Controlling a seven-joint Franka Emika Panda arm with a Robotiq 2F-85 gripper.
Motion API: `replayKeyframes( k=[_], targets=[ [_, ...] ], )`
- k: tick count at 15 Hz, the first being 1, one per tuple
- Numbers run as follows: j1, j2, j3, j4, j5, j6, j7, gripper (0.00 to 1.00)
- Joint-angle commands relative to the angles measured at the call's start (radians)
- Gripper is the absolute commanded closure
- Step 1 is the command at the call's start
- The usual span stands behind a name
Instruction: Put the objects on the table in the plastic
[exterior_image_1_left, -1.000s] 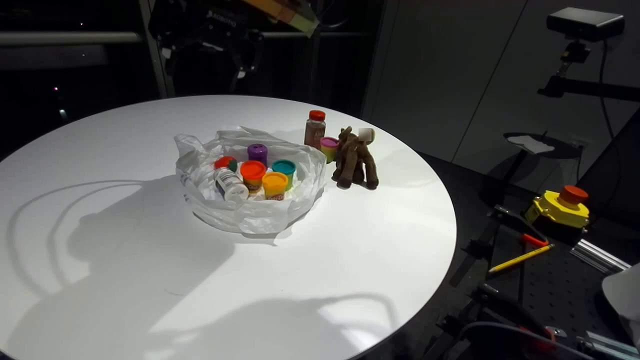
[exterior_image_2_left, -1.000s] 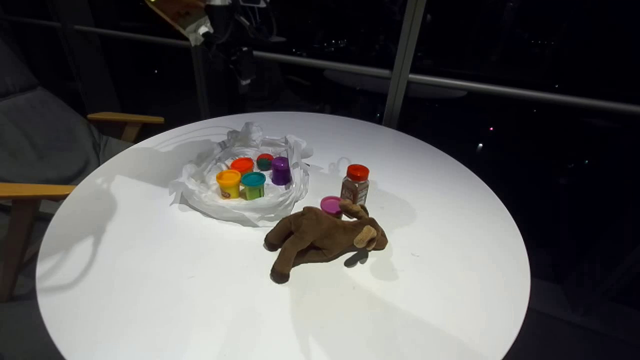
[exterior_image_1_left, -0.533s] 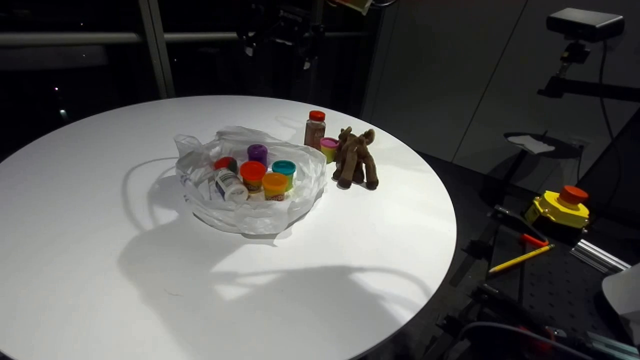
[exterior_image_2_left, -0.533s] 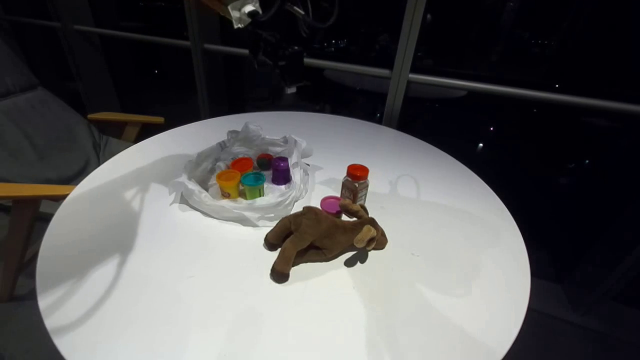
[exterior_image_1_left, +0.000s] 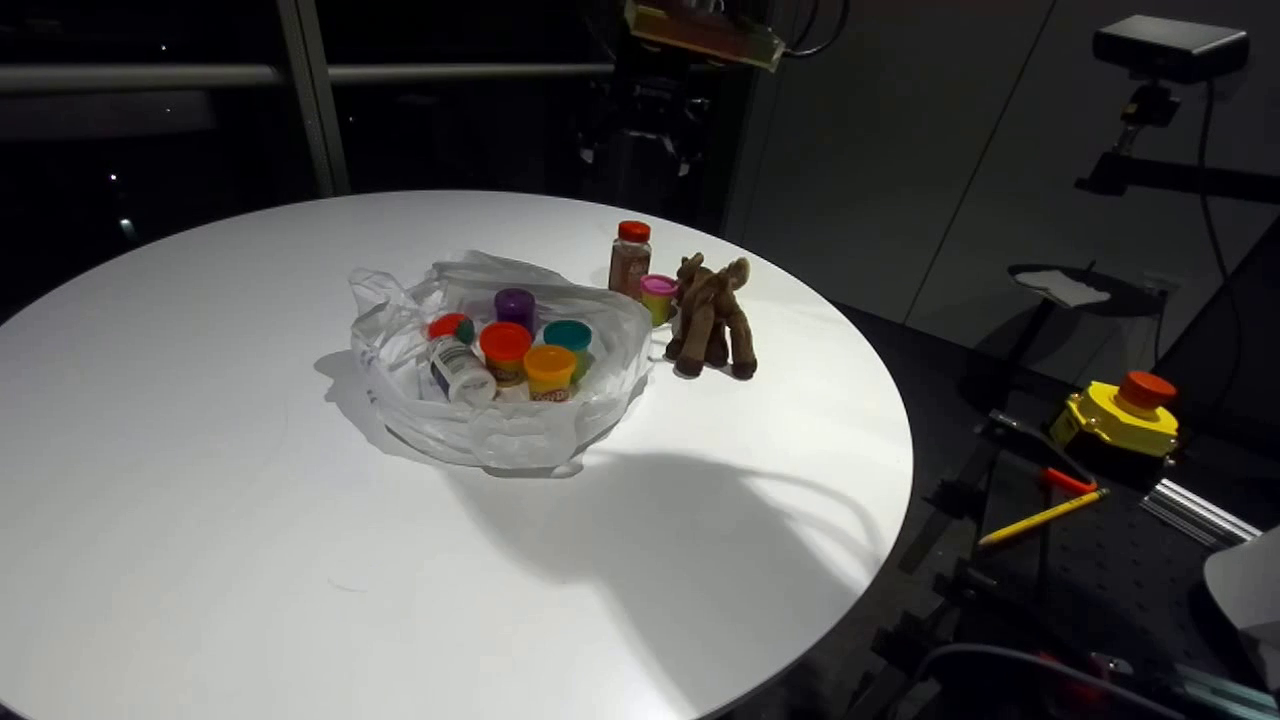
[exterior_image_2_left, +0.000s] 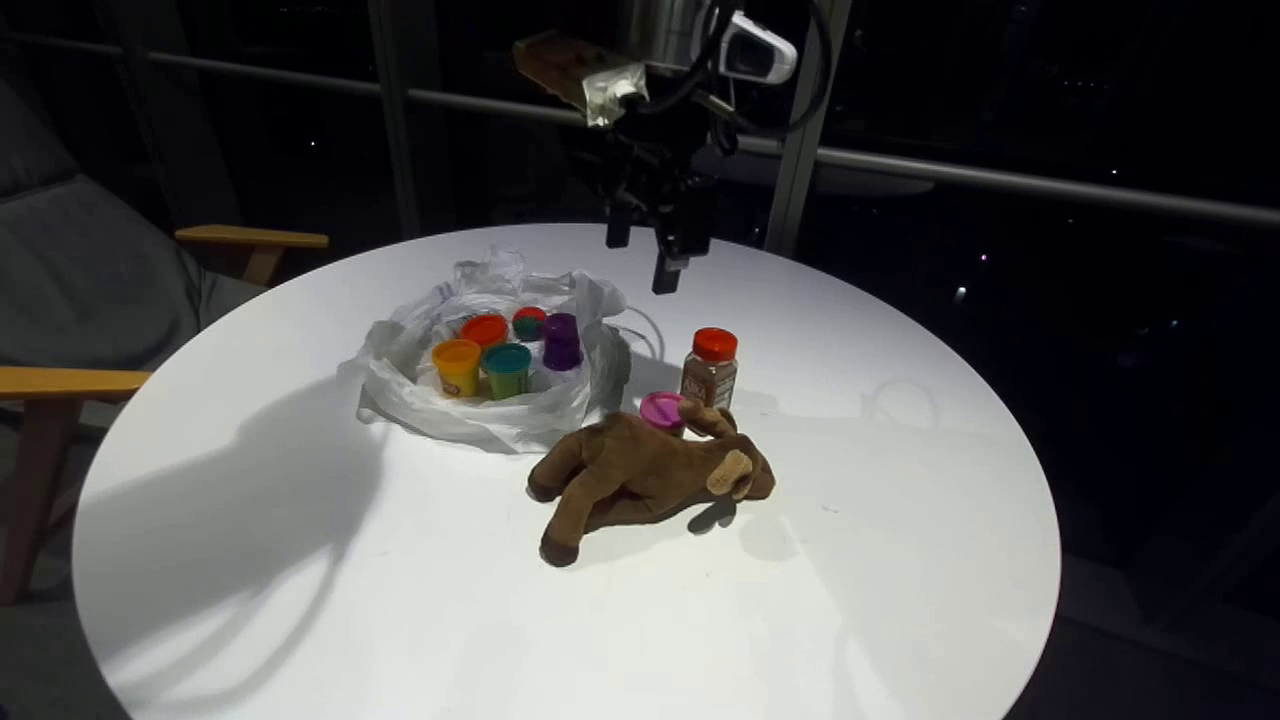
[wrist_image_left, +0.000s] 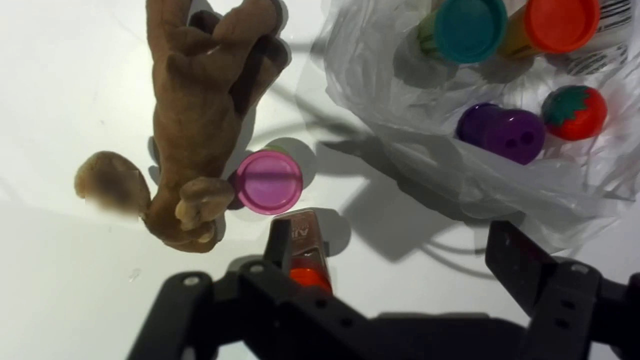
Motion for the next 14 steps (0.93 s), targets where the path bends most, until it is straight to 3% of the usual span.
replayKeyframes(
  k=[1,14],
  targets=[
    [-0.033,0.084,0.005,0.107,0.029,-0.034,-0.021,0.0],
    [-0.048,0.243,-0.005,0.307,0.032,-0.172,0.014,0.0]
  ],
)
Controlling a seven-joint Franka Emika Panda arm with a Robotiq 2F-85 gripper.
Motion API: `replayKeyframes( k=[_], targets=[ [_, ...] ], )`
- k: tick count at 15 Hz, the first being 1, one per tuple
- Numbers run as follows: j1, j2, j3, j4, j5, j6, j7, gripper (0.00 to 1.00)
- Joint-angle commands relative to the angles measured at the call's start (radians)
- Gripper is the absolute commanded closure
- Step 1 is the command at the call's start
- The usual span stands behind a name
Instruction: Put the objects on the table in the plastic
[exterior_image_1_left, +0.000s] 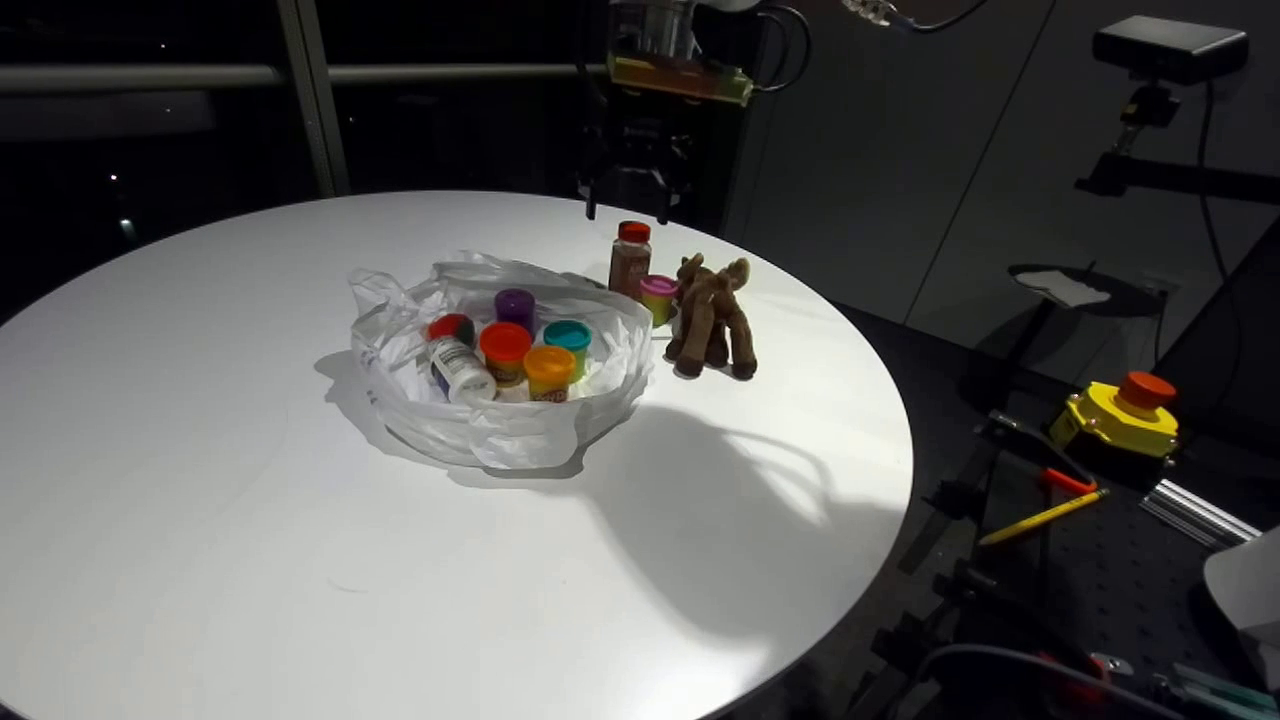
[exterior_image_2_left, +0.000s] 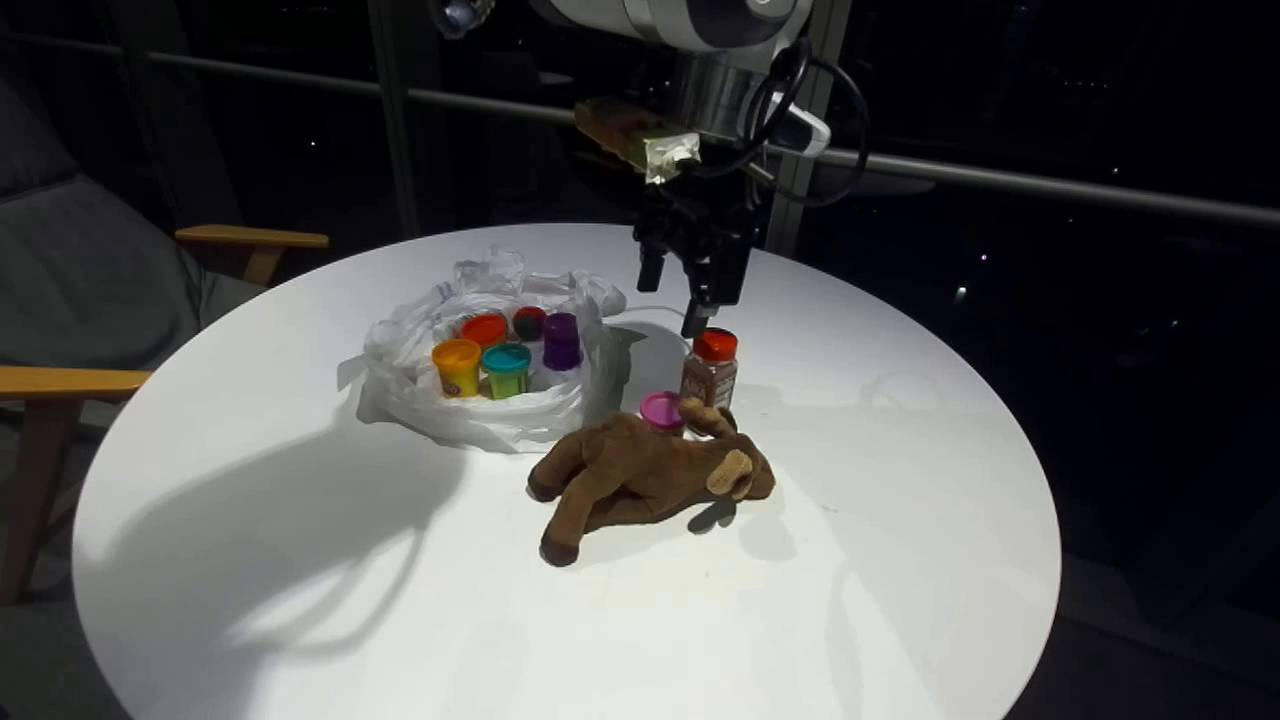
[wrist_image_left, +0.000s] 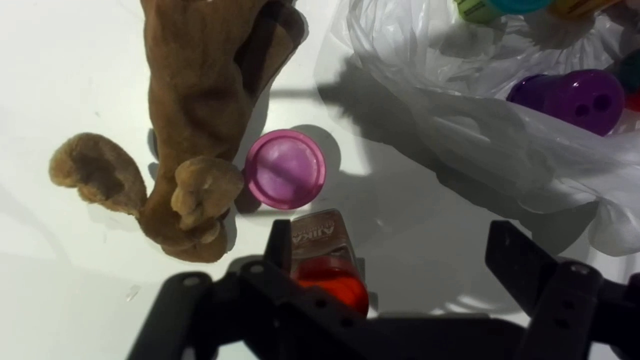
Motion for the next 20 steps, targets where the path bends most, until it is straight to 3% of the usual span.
replayKeyframes(
  k=[1,7,15,16,17,19,20],
  targets=[
    [-0.001,0.065,-0.007,0.106,0.012,-0.042,0.023,0.0],
    [-0.041,0.111,-0.038,0.118,0.015,-0.005,0.018,0.0],
    [-0.06,0.122,-0.012,0.125,0.056,-0.01,-0.006,0.0],
    [-0.058,0.117,-0.01,0.121,0.057,-0.007,-0.006,0.02],
    [-0.057,0.117,-0.009,0.121,0.057,-0.005,-0.003,0.25],
    [-0.055,0.112,-0.012,0.119,0.053,0.002,-0.002,0.29],
    [-0.056,0.109,-0.011,0.12,0.054,0.001,-0.003,0.36]
  ],
)
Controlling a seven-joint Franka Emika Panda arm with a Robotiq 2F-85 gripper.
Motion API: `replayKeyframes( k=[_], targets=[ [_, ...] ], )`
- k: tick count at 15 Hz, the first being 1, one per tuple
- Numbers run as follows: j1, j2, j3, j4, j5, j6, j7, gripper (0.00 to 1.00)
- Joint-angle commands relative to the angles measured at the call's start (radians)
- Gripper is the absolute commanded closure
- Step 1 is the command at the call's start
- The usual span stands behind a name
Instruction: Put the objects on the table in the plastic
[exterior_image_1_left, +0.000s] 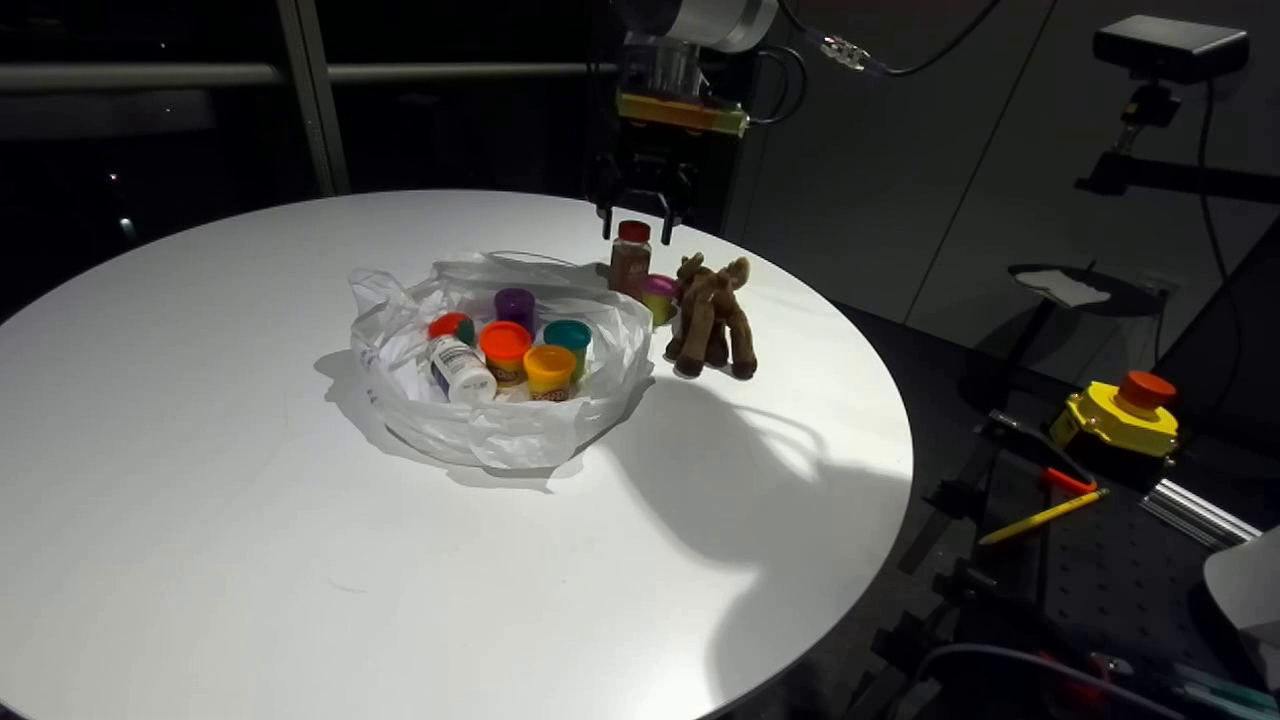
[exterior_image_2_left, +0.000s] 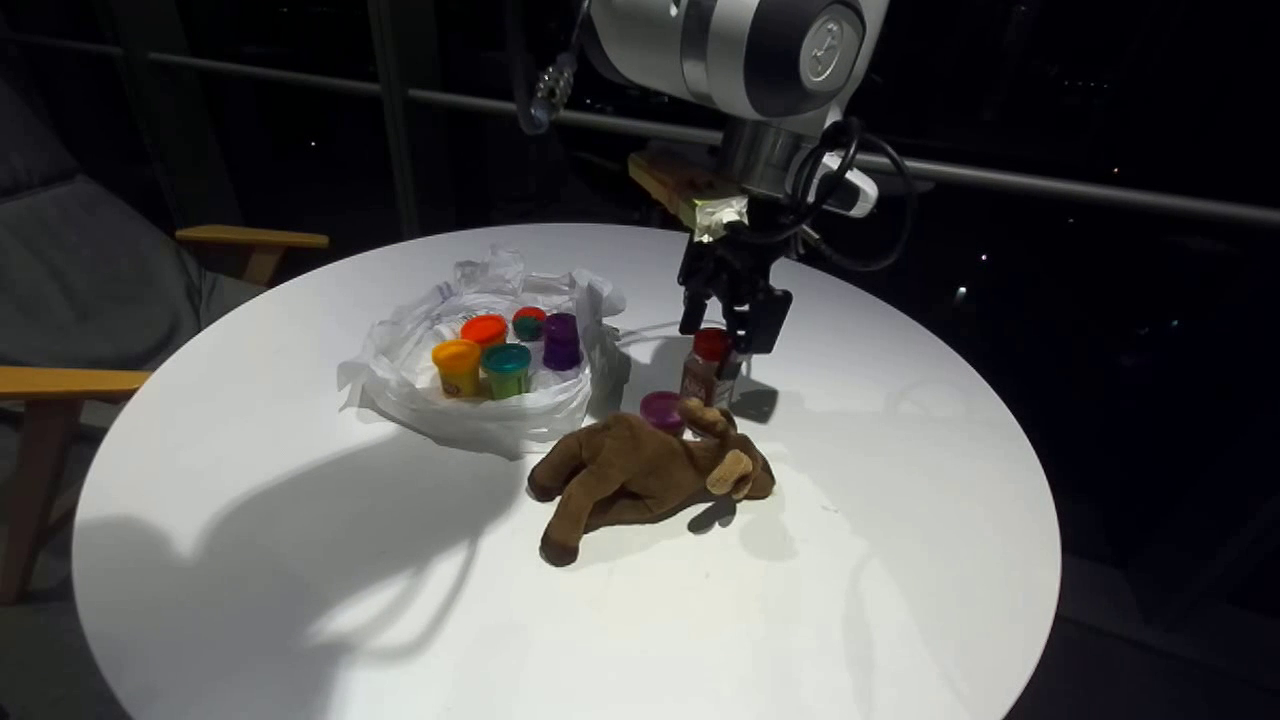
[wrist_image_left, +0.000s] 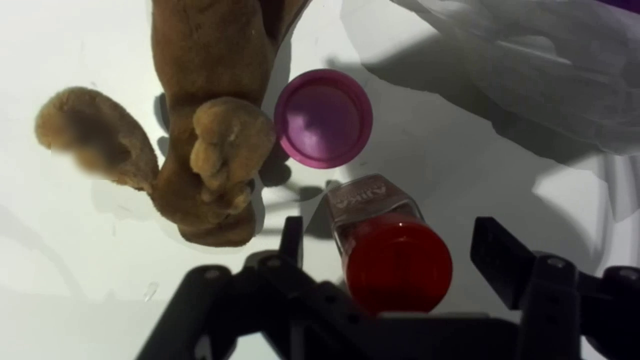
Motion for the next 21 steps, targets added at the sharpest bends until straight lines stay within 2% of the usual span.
replayKeyframes(
  k=[1,5,10,16,21],
  targets=[
    [-0.003,-0.003,0.0,0.023,0.019,0.005,-0.008,0.47],
    [-0.005,0.005,-0.002,0.042,0.016,0.002,-0.009,0.76],
    [0.017,-0.063,-0.012,-0.005,-0.001,-0.013,0.009,0.76],
    [0.132,-0.3,-0.002,-0.209,-0.051,0.034,0.051,0.76],
    [0.195,-0.4,0.04,-0.317,-0.074,0.017,0.052,0.76]
  ],
)
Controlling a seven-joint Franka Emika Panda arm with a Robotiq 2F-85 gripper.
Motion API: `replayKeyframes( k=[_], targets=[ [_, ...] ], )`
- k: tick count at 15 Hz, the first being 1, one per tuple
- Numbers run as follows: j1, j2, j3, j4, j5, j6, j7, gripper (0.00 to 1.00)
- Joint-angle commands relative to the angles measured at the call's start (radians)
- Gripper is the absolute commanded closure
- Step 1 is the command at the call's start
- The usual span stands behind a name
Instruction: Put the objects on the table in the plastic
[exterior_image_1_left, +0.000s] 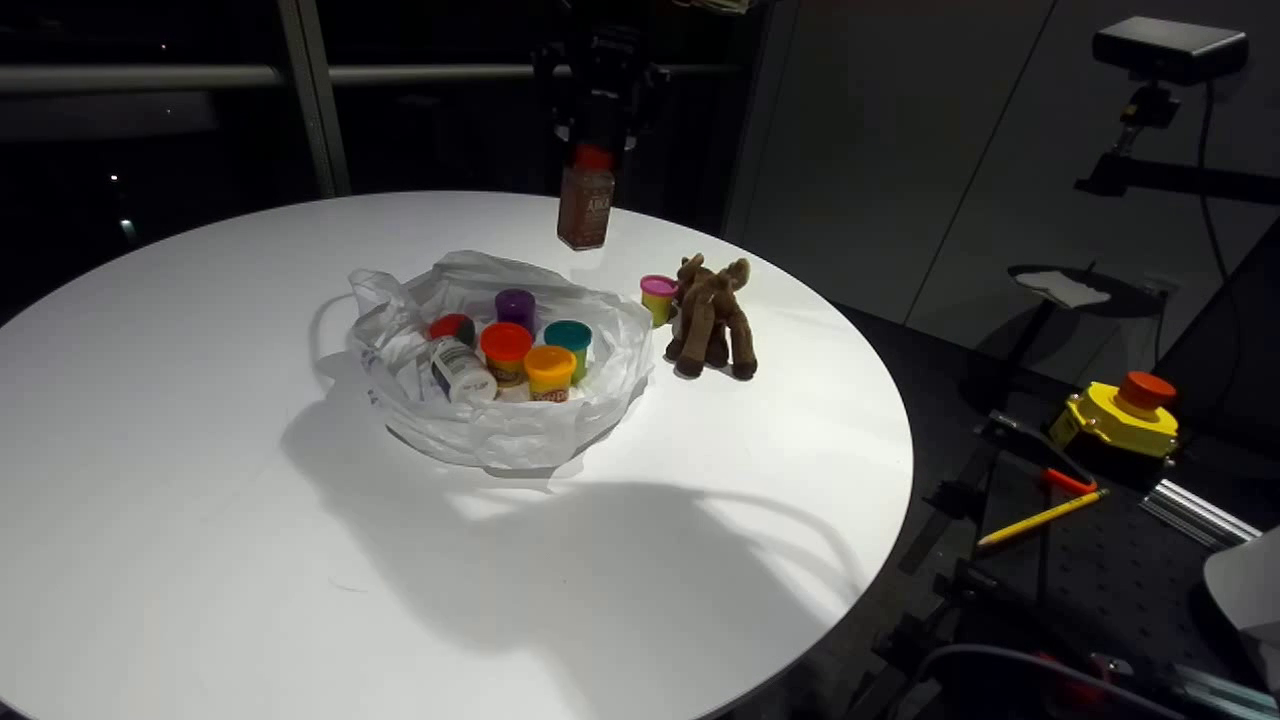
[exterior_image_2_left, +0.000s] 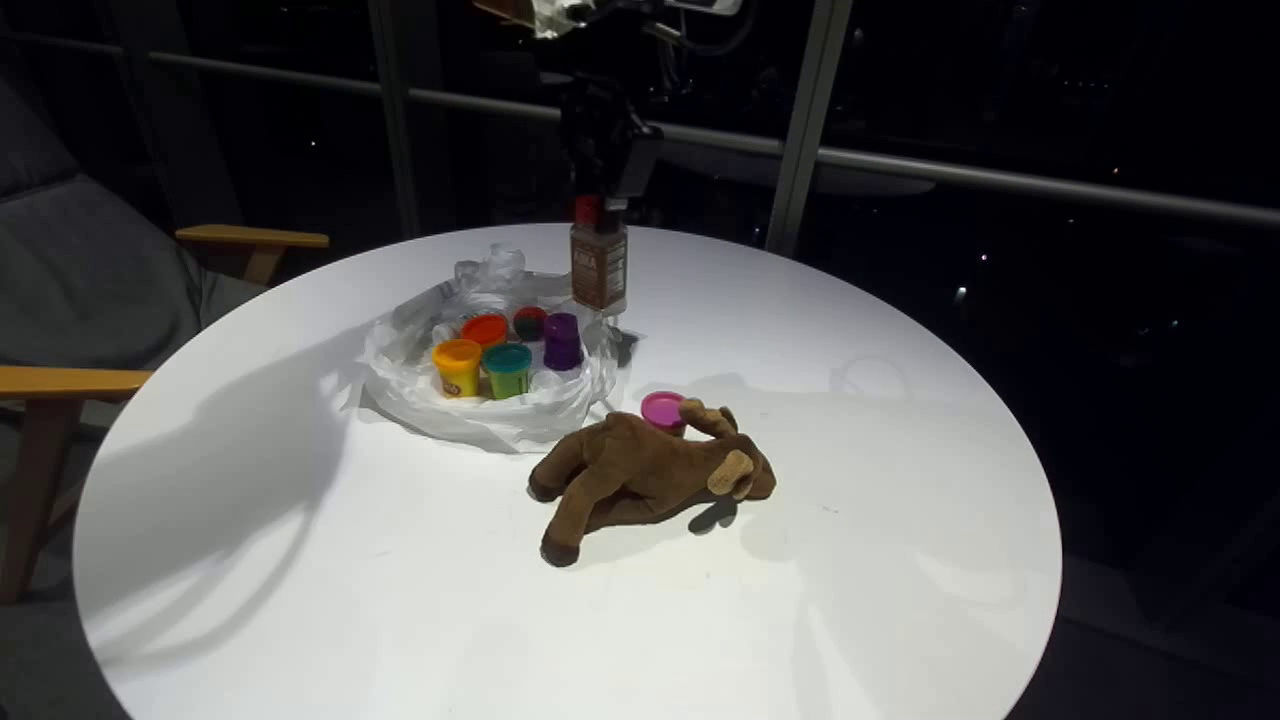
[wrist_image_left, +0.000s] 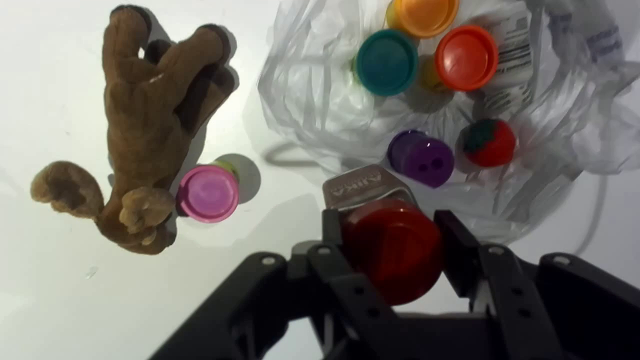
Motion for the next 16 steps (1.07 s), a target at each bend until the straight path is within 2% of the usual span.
replayKeyframes(
  k=[1,4,8,16],
  targets=[
    [0.022,-0.075,0.032,-0.1,-0.013,0.014,-0.001,0.76],
    [0.023,-0.048,0.059,-0.115,-0.006,0.038,-0.036,0.76],
    [0.013,-0.007,0.079,-0.125,0.007,0.127,-0.101,0.76],
    [-0.011,0.029,0.098,-0.125,0.03,0.214,-0.216,0.76]
  ],
)
